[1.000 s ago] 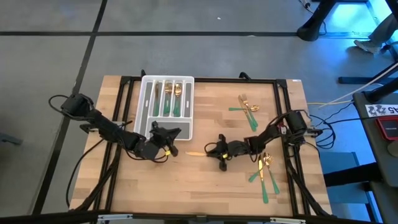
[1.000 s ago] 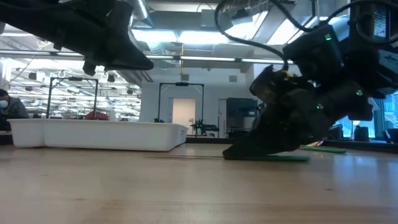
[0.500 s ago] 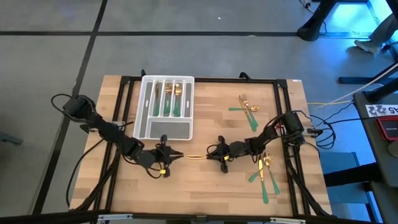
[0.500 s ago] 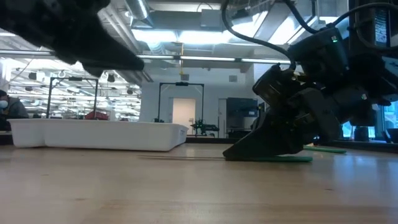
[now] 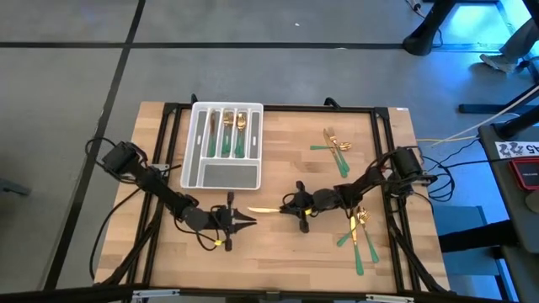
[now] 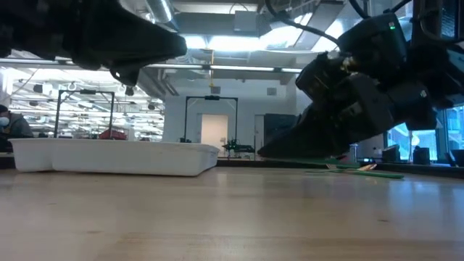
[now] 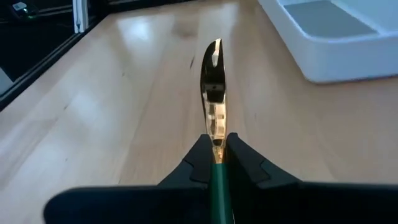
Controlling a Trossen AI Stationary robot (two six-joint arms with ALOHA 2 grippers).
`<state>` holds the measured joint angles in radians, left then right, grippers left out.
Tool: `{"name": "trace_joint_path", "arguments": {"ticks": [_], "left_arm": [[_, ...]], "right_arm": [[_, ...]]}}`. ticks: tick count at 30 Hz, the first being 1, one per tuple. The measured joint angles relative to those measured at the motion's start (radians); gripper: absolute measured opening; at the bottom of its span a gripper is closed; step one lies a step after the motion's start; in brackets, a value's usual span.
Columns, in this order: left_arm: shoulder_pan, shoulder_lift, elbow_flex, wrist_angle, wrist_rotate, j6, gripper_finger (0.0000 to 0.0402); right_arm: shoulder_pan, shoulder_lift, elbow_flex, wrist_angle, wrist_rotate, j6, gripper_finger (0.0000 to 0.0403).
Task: Sort silverware
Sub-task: Put the green knife into the white cutlery tray
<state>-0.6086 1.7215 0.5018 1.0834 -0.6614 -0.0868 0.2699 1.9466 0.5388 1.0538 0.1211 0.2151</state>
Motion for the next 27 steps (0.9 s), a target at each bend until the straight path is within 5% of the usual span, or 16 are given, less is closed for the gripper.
{"name": "trace_joint_path", "arguments": {"ticks": [4,8,16,22,27], "left_arm": [[0.002,0.011,0.001,-0.031,0.000,-0.009,0.0025],[0.054,0.016,0.001,-0.035,-0.004,-0.237,0.0049],[0.066,0.091,0.002,-0.102,0.112,-0.696,0.0176],[0.003,0.216,0.008,-0.062,-0.144,-0.957,0.0244],[-0.021,0.322,0.051,0.107,-0.429,-0.786,0.0264]], "right_arm": [[0.000,-0.022,0.000,-0.031,0.020,-0.011,0.0024],[0.000,-0.042,0.001,-0.043,0.028,-0.019,0.0024],[0.000,-0.046,0.002,-0.041,0.107,-0.033,0.0024],[-0.001,-0.046,0.002,0.002,0.163,-0.032,0.0025],[0.001,-0.047,0.005,0.059,0.166,-0.031,0.0025]]}}
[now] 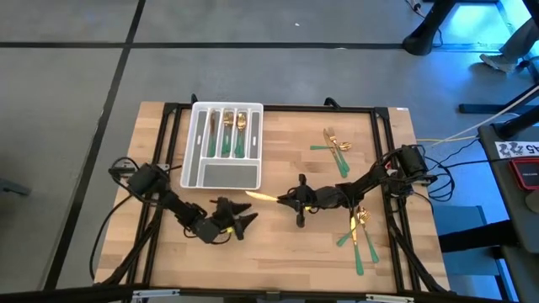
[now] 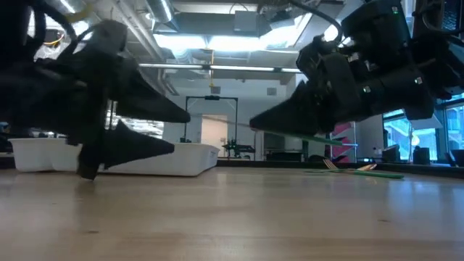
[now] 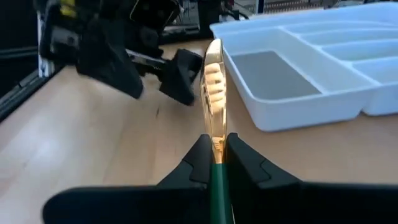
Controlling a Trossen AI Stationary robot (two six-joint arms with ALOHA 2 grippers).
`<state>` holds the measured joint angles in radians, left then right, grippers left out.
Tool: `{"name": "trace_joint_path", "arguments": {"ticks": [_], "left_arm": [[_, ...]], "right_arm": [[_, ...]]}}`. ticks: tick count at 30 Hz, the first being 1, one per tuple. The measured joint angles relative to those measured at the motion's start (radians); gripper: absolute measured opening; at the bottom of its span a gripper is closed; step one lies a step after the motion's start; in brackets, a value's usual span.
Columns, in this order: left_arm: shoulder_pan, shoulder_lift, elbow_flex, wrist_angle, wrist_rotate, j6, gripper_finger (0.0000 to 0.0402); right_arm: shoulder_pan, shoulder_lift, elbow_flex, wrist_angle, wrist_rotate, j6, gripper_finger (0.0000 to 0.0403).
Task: Sort silverware
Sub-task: Put the green knife into the white cutlery tray
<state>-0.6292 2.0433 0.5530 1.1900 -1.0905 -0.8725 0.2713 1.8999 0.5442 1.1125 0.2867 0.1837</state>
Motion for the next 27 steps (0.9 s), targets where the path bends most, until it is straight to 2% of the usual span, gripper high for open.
{"name": "trace_joint_path", "arguments": {"ticks": [3,9,16,21,27], "left_arm": [[0.025,0.018,0.050,0.091,-0.018,0.150,0.0266],[0.067,0.027,0.130,0.107,-0.020,0.316,0.0263],[0.076,0.027,0.145,0.315,-0.025,0.555,0.0258],[0.090,0.027,0.145,0.356,-0.013,0.587,0.0215],[0.090,0.027,0.144,0.330,-0.008,0.584,0.0132]], "right_arm": [[0.010,0.000,0.028,0.002,0.012,-0.009,0.0025],[0.019,-0.001,0.106,-0.016,0.003,-0.083,0.0025],[0.024,-0.001,0.124,-0.020,0.018,-0.096,0.0025],[0.024,-0.001,0.124,-0.017,0.019,-0.099,0.0019],[0.024,-0.001,0.124,-0.017,0.019,-0.105,0.0004]]}}
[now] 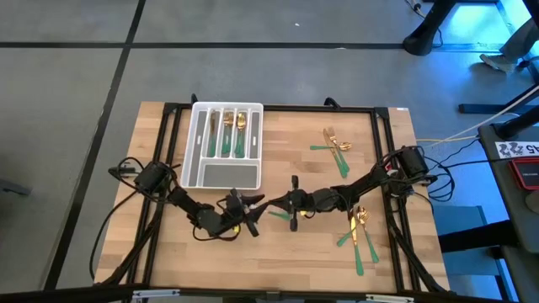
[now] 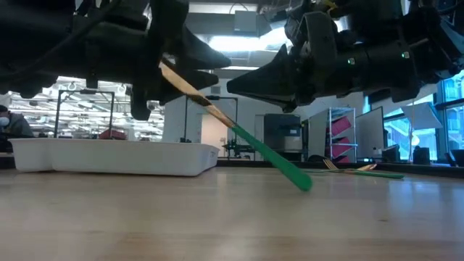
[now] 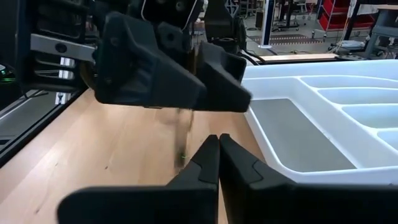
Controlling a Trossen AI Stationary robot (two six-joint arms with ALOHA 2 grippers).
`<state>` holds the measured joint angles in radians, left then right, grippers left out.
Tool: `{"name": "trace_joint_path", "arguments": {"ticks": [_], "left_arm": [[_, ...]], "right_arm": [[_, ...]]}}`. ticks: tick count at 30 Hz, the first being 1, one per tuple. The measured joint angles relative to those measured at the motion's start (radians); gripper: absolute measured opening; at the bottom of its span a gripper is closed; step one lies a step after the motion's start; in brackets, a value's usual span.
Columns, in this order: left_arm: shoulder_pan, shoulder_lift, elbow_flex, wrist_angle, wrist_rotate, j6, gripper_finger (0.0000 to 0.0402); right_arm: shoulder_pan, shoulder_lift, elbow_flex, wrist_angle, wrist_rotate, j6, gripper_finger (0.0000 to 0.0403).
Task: Sort silverware
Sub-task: Put the green knife into the white cutlery tray
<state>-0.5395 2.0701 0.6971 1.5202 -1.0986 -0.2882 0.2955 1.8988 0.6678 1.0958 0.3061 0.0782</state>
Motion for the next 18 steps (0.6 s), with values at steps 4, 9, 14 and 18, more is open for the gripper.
{"name": "trace_joint_path", "arguments": {"ticks": [4,9,14,18], "left_arm": [[-0.002,0.000,0.000,-0.053,0.017,-0.011,0.0070],[-0.002,0.000,0.000,-0.111,0.041,-0.028,0.0008],[-0.002,0.000,0.000,-0.130,0.045,-0.042,0.0009],[-0.004,0.000,0.000,-0.153,0.045,-0.046,0.0002]], "right_arm": [[0.000,0.000,0.000,-0.001,0.000,0.000,0.0010],[0.000,0.000,0.000,-0.040,0.000,0.001,0.0009],[-0.001,0.000,0.000,-0.112,-0.001,0.001,0.0027],[-0.001,-0.021,0.000,-0.224,-0.076,-0.001,0.0074]]}}
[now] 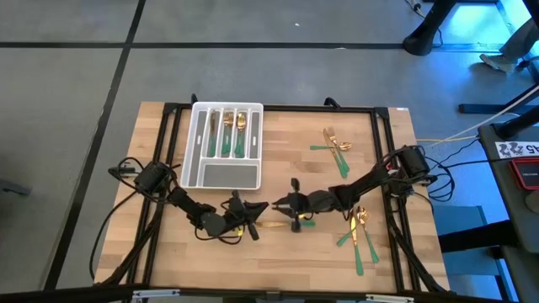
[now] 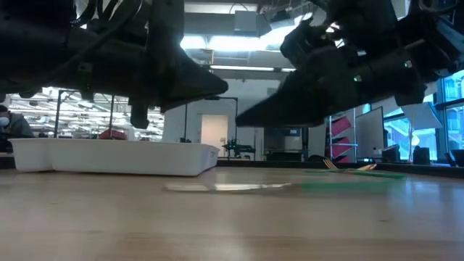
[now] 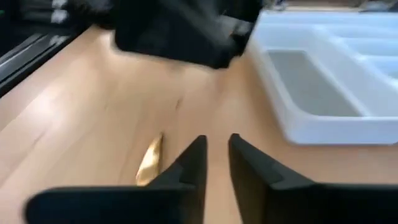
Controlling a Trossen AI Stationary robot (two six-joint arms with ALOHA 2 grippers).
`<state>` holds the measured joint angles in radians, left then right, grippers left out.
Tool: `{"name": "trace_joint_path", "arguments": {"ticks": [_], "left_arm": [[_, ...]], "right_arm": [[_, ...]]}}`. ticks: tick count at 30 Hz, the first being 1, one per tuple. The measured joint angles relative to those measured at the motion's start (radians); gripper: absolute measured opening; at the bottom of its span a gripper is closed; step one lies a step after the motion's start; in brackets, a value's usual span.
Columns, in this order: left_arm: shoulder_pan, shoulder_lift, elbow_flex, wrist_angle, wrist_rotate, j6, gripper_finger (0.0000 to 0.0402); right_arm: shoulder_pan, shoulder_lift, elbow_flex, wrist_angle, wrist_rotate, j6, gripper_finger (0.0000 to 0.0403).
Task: Sort silverware
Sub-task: Put the green knife into the white cutlery tray
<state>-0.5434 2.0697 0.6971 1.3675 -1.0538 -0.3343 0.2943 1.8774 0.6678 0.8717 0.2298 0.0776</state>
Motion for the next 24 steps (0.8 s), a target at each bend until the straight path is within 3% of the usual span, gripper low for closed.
{"name": "trace_joint_path", "arguments": {"ticks": [6,8,10,12,14,18,24], "left_arm": [[0.000,0.000,0.000,-0.023,0.004,-0.005,0.0002],[0.000,0.000,0.000,-0.024,0.004,-0.006,0.0002],[0.000,0.000,0.000,-0.026,0.004,-0.004,0.0004],[0.000,0.000,0.000,-0.026,0.003,-0.003,0.0004],[0.000,0.000,0.000,-0.030,0.004,-0.003,0.0002],[0.000,-0.001,0.000,-0.052,0.004,-0.021,0.0004],[0.001,-0.002,0.000,-0.076,0.040,-0.020,0.0060]], "right_arm": [[0.006,-0.076,0.001,-0.252,-0.253,-0.005,0.0174],[0.025,-0.077,0.001,-0.308,-0.292,-0.006,0.0197],[0.055,-0.065,0.001,-0.348,-0.227,-0.006,0.0209],[0.084,-0.043,0.000,-0.393,-0.094,-0.005,0.0212],[0.108,-0.027,0.002,-0.387,-0.019,0.002,0.0211],[0.111,0.004,0.002,-0.357,-0.021,0.045,0.0185],[0.073,0.053,-0.004,-0.358,-0.084,0.101,0.0078]]}}
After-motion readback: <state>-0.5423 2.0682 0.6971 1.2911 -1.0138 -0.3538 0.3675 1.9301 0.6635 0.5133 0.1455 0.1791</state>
